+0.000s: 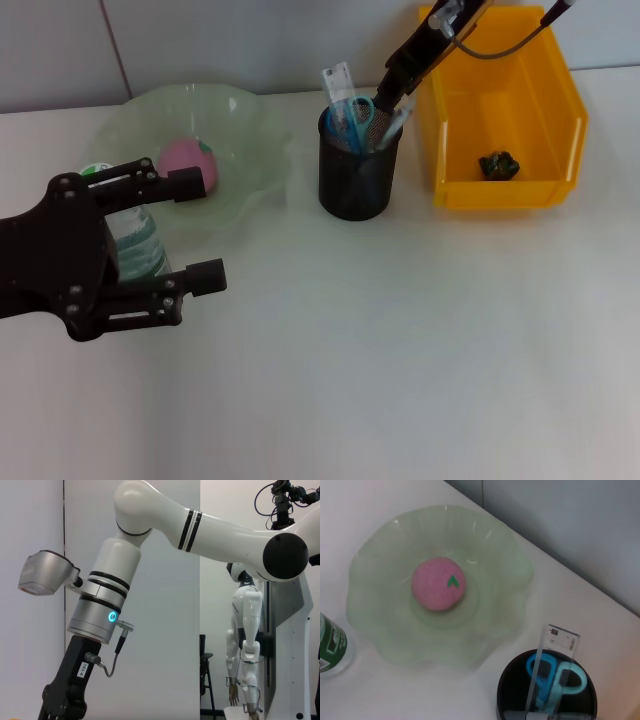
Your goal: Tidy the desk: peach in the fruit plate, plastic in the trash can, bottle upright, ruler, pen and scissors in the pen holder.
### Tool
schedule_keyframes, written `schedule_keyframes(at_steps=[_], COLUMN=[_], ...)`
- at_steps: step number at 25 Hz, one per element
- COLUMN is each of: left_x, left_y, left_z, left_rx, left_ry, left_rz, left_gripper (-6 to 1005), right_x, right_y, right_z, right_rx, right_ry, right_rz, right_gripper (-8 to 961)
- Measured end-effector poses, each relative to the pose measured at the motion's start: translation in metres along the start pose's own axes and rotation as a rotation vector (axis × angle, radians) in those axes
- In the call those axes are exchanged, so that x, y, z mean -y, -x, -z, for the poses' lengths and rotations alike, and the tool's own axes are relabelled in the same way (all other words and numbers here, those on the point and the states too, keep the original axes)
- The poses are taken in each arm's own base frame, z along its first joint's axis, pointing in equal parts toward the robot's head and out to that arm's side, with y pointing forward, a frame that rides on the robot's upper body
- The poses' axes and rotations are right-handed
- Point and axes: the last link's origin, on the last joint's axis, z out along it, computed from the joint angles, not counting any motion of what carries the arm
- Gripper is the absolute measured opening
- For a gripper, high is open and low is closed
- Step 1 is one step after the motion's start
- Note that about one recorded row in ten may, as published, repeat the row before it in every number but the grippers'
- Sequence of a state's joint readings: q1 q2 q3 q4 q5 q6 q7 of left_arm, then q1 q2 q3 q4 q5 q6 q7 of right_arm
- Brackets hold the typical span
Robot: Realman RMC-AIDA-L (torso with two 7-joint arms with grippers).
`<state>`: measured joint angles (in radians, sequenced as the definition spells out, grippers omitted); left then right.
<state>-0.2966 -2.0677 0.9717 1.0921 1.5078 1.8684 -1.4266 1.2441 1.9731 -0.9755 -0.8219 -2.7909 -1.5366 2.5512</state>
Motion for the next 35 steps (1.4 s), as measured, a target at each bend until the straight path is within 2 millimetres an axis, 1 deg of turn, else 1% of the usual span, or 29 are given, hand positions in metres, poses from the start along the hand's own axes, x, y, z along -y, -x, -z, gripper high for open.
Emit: schedule_keyframes(at_steps=[1,10,15,16,17,18,20,21,22,23,25,27,28,29,30,31,32,33,34,35], left_x=[0.000,0.001,0.001,0.001,0.001,0.001,0.000,0.000,-0.002,-0.002,-0.004,-0.006,-0.006,-0.008,-0.008,-0.009,-0.010,-0.010,-0.011,-0.011], left_y=[0.000,-0.001,-0.002,-0.001,-0.001,-0.001,0.002,0.002,0.005,0.005,0.010,0.020,0.020,0.029,0.029,0.035,0.047,0.047,0.056,0.056], left_z=[0.000,-0.002,-0.002,-0.002,-0.002,-0.002,-0.001,-0.001,-0.001,-0.001,-0.002,-0.006,-0.006,-0.009,-0.009,-0.011,-0.012,-0.012,-0.012,-0.012], left_rx=[0.000,-0.001,0.001,0.001,0.000,0.000,-0.003,-0.003,-0.009,-0.009,-0.016,-0.028,-0.028,-0.035,-0.035,-0.035,-0.025,-0.025,-0.015,-0.015], left_ry=[0.001,0.005,0.008,0.008,0.009,0.009,0.009,0.009,0.014,0.014,0.020,0.033,0.033,0.037,0.037,0.033,0.020,0.020,0.012,0.012], left_rz=[0.000,-0.003,0.003,0.004,0.010,0.010,0.024,0.024,0.045,0.045,0.069,0.094,0.094,0.105,0.105,0.109,0.116,0.116,0.111,0.111], left_gripper=[795,795,795,795,795,795,795,795,795,795,795,795,795,795,795,795,795,795,795,795], right_x=[0.000,0.001,-0.005,-0.006,-0.007,-0.007,-0.009,-0.009,-0.011,-0.011,-0.013,-0.013,-0.013,-0.012,-0.013,-0.013,-0.016,-0.016,-0.021,-0.021], right_y=[0.000,0.005,0.005,0.002,-0.006,-0.006,-0.029,-0.029,-0.047,-0.047,-0.066,-0.097,-0.097,-0.109,-0.120,-0.129,-0.149,-0.149,-0.170,-0.170], right_z=[0.000,0.002,0.006,0.008,0.011,0.011,0.015,0.015,0.016,0.016,0.018,0.018,0.018,0.013,0.009,0.005,-0.006,-0.006,-0.018,-0.018], right_rx=[0.002,0.030,0.114,0.141,0.204,0.204,0.312,0.312,0.390,0.390,0.486,0.609,0.609,0.639,0.668,0.690,0.750,0.750,0.807,0.807], right_ry=[-0.002,-0.018,-0.045,-0.047,-0.036,-0.036,0.046,0.046,0.116,0.116,0.194,0.278,0.278,0.299,0.321,0.341,0.397,0.397,0.458,0.458], right_rz=[0.000,0.008,0.056,0.060,0.060,0.060,0.041,0.041,0.032,0.032,0.029,0.029,0.029,0.032,0.032,0.029,0.028,0.028,0.036,0.036], right_gripper=[261,492,652,652,652,651,651,654,656,659,664,669,672,674,677,679,682,685,687,690])
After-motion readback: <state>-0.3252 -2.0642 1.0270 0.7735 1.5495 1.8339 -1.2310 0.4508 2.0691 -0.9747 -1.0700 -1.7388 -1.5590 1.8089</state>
